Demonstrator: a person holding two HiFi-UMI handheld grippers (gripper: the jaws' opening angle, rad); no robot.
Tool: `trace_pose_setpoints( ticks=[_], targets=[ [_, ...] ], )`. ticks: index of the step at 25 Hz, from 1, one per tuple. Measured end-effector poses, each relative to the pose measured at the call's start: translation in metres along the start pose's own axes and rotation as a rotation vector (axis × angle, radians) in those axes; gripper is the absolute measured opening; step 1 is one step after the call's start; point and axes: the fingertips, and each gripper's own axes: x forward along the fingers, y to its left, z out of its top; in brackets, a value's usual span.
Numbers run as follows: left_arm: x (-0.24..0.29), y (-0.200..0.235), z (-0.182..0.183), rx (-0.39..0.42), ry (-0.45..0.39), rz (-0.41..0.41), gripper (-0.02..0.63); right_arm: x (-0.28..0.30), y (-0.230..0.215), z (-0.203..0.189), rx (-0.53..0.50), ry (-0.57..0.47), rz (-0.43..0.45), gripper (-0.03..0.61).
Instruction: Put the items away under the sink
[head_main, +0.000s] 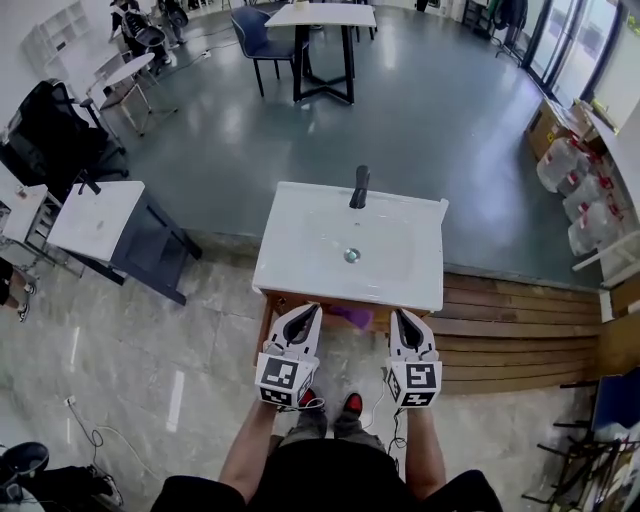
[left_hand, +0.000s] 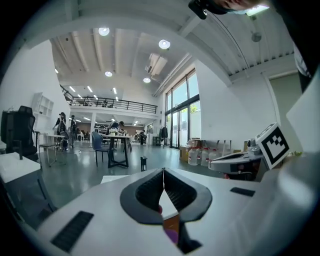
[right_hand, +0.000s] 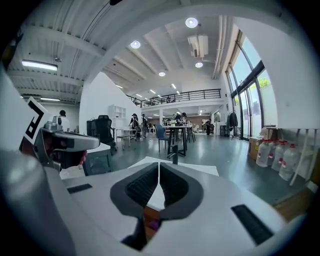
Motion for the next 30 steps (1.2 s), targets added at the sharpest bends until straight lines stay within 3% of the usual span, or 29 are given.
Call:
trace_pose_setpoints(
  ticks=[10, 30],
  targets=[
    [-0.012, -0.007, 0.020, 0.033, -0.034, -0.022, 0.009, -0.012, 0.021, 0.033, -0.036, -0.074, 0.020, 0.035],
    [0.001, -0.006, 0.013, 0.017, -0.019, -0.030, 0.009, 0.006, 0.030, 0.026, -0.026, -0.051, 0.056, 0.035]
  ],
)
